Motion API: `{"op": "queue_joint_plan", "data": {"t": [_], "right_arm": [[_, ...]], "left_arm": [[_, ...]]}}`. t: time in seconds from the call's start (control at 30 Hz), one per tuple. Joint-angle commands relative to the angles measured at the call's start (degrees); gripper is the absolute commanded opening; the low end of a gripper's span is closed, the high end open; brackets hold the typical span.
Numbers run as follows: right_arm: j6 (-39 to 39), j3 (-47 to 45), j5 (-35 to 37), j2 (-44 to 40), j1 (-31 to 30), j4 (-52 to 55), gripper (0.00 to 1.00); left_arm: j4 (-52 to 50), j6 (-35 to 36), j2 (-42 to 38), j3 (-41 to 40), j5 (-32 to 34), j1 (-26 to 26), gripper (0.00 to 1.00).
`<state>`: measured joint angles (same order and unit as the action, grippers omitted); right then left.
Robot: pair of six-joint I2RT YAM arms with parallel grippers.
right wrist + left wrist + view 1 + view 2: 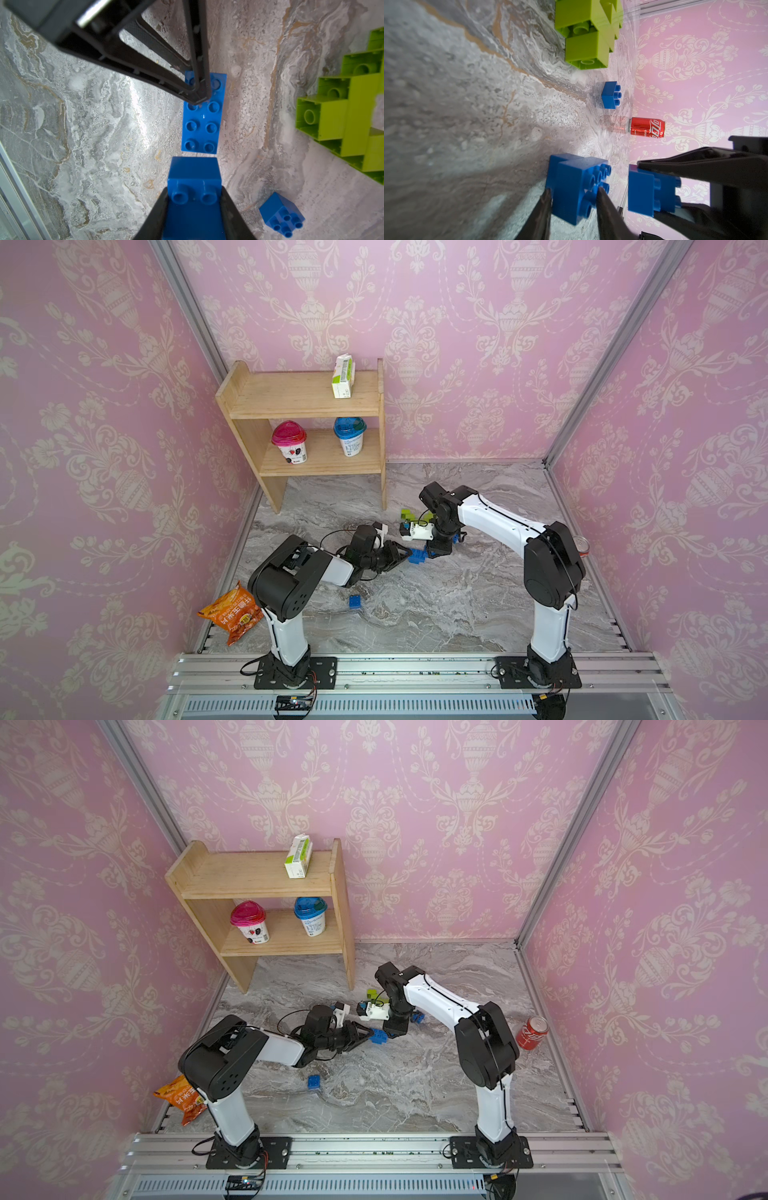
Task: Assemble the letter v with lego
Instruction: Assemble the lego brick with the lego brick.
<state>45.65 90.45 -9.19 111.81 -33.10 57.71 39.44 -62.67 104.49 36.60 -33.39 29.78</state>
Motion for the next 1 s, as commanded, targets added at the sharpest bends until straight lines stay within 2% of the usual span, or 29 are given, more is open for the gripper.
{"op": "queue_joint_plan", "data": {"t": [0.0, 0.97], "right_arm": [[-1.96, 0.94, 0.53, 2.17, -0.64, 2.11, 0.0], [-4.69, 2.78, 4.78, 4.86, -1.53, 4.4, 0.0]], "left_arm": [[0.11, -0.42, 0.99, 0.71, -1.21, 0.2, 0.36], [0.92, -0.87, 2.62, 0.52, -1.51, 0.19, 0.33]]}}
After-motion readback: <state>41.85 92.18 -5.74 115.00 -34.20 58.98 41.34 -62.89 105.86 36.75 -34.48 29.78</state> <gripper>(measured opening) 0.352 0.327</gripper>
